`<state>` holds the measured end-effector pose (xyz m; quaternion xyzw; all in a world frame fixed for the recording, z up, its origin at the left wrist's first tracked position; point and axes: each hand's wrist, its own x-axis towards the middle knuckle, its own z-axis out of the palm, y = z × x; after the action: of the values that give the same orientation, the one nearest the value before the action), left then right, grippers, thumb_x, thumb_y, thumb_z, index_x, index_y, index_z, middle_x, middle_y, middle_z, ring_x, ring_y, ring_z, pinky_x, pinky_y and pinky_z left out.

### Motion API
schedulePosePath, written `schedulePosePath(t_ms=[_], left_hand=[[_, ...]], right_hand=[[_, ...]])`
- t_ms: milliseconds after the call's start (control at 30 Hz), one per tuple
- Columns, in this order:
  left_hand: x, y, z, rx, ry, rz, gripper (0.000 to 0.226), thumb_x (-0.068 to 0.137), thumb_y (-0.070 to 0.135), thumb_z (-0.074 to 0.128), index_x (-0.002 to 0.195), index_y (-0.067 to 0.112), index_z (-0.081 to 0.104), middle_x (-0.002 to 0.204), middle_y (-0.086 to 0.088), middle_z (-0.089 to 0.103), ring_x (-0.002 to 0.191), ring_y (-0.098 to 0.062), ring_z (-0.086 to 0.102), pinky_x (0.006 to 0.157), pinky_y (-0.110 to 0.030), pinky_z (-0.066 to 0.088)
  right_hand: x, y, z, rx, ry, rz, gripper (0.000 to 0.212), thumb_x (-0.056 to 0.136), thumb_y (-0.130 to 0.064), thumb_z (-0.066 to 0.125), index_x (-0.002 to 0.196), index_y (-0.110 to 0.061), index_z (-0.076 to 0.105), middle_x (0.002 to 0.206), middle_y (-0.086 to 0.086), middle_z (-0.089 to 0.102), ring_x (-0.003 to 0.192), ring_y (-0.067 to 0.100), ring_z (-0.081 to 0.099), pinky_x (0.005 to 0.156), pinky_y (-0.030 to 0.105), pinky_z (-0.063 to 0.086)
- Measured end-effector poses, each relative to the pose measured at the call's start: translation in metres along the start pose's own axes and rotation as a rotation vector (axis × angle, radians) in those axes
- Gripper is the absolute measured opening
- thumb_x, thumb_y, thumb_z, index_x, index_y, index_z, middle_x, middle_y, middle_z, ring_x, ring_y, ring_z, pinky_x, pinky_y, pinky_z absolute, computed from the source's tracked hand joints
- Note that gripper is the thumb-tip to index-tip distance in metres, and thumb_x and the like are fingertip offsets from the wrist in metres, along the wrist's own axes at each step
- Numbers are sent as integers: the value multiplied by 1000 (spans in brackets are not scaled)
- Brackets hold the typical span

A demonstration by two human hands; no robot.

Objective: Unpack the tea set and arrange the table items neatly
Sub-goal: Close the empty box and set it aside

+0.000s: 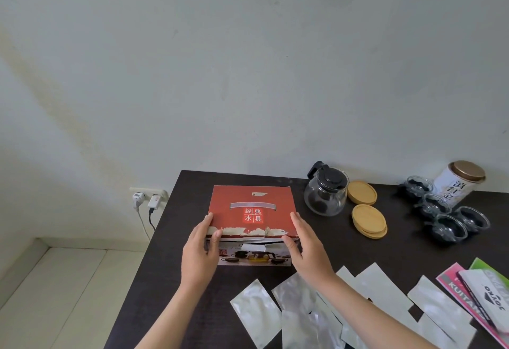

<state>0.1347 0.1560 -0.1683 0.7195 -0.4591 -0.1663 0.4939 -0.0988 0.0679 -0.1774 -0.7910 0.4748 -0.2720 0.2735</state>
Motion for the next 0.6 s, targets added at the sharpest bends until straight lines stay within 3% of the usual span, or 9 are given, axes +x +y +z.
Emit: schedulePosePath(t_ms=[100,200,300,367,433,600], left_hand=[[-3,-5,4,37,-3,4,49,91,28,54,137,14,49,138,-1,51,127,-15,48,100,-24,40],[-6,-12,6,56,-32,-10,53,91,39,46,140,19,46,145,2,45,133,-11,42,101,-19,38],[-8,-13,9,25,-17,-33,47,94,31,49,140,21,45,145,3,46,133,-7,40,97,-4,33],[-8,-13,10,-2,-14,-31,46,95,25,51,140,19,45,145,3,45,133,-7,39,91,5,29],[-8,-14,9,-9,-17,-18,47,95,23,52,141,18,45,145,3,45,133,-7,39,90,6,28],[-10,-17,13,-12,14,4,47,94,23,52,140,20,44,144,4,45,134,-8,39,97,-3,32]], right_hand=[[-3,4,6,-22,-6,-1,72,90,-66,28,150,-30,12,157,0,20,138,4,23,97,10,33],[-10,7,15,-17,-37,24,80,78,-83,11,145,-40,-1,159,-1,13,141,8,23,97,14,38],[-15,6,22,-95,-22,43,83,77,-84,9,146,-40,-6,161,1,4,145,18,17,108,31,38],[-13,5,23,-266,79,-4,82,84,-75,21,151,-31,8,160,10,8,144,28,18,113,49,23],[-9,3,24,-346,169,-142,72,87,-60,41,146,-22,28,155,14,22,141,28,23,110,54,15],[-9,-9,35,-215,251,-488,26,84,-32,61,109,-24,59,133,1,47,131,24,42,106,60,28]])
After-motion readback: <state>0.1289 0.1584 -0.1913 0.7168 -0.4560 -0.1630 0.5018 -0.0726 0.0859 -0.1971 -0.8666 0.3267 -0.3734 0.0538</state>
